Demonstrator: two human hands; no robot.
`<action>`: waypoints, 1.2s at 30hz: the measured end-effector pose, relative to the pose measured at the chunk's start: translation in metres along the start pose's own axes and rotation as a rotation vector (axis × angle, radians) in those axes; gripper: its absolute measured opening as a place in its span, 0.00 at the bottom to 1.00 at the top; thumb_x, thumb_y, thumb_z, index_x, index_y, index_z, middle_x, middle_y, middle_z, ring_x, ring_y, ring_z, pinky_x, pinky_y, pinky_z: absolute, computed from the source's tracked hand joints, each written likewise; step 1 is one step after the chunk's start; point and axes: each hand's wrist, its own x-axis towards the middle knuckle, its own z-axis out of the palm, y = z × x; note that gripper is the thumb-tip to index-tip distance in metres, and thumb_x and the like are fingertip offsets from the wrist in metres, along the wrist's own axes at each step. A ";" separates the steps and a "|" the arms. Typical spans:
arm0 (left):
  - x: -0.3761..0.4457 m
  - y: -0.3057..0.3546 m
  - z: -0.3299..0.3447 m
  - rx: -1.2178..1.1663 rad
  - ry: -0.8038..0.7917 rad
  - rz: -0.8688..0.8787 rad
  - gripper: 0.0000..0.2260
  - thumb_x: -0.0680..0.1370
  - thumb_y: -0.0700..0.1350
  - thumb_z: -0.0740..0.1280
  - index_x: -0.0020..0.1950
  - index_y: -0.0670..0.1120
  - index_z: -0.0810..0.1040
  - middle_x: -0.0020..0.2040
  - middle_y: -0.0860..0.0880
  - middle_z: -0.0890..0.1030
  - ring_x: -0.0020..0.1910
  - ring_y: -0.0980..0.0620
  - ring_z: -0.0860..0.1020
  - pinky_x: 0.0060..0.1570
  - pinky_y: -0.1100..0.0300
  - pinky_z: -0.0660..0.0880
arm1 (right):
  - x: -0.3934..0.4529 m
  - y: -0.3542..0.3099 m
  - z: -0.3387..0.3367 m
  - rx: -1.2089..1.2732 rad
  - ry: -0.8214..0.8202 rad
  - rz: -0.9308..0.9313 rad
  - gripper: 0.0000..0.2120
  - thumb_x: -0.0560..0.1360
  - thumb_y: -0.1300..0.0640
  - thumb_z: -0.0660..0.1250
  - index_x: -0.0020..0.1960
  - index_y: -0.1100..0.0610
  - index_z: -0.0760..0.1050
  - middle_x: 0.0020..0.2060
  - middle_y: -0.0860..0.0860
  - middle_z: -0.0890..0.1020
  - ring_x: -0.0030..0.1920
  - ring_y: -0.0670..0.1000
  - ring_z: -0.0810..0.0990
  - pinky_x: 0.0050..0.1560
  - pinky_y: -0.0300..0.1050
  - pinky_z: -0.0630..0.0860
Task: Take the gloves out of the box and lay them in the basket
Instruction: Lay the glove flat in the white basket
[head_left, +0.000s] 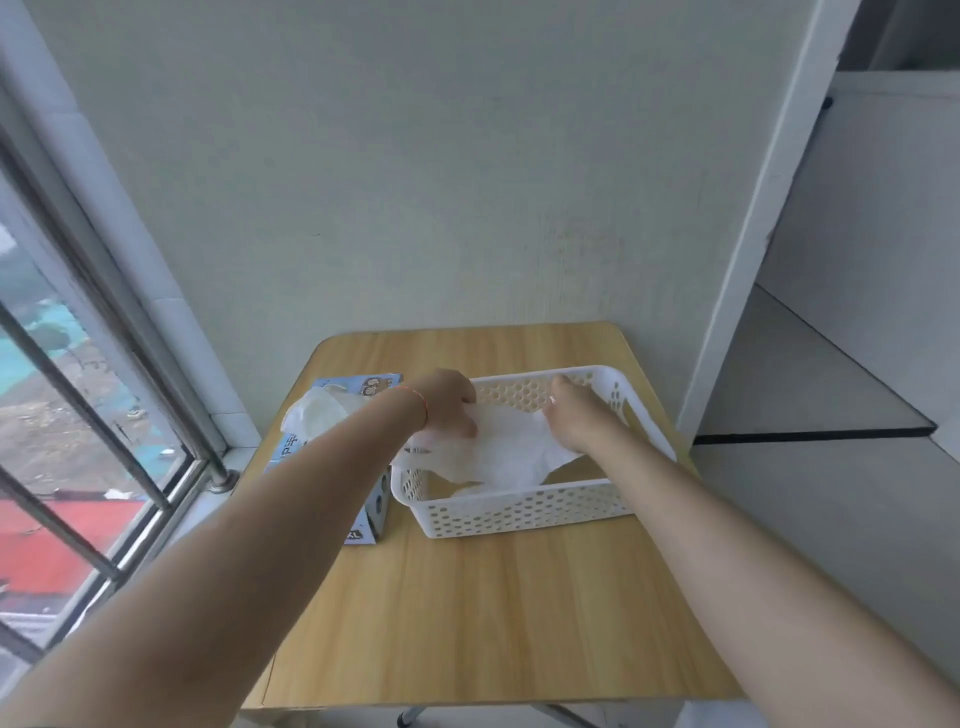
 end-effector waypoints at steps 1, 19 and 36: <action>0.002 0.001 0.005 0.007 -0.003 -0.002 0.14 0.75 0.49 0.71 0.59 0.48 0.79 0.58 0.45 0.78 0.52 0.45 0.77 0.52 0.55 0.75 | -0.001 0.001 0.000 -0.029 -0.007 -0.004 0.24 0.83 0.61 0.52 0.77 0.58 0.54 0.58 0.58 0.77 0.48 0.56 0.77 0.36 0.45 0.69; -0.023 -0.034 0.050 0.434 0.164 0.132 0.42 0.69 0.75 0.61 0.75 0.51 0.62 0.70 0.49 0.70 0.70 0.47 0.68 0.75 0.49 0.53 | -0.011 -0.004 -0.013 -0.568 -0.109 -0.050 0.40 0.76 0.71 0.59 0.79 0.58 0.40 0.72 0.60 0.67 0.59 0.58 0.77 0.43 0.46 0.72; -0.019 -0.004 0.042 0.473 0.027 0.061 0.11 0.82 0.47 0.59 0.54 0.46 0.80 0.55 0.47 0.78 0.53 0.45 0.79 0.45 0.55 0.74 | -0.016 -0.009 -0.007 -0.788 -0.063 -0.170 0.19 0.73 0.71 0.63 0.61 0.59 0.76 0.53 0.52 0.80 0.46 0.53 0.79 0.38 0.44 0.70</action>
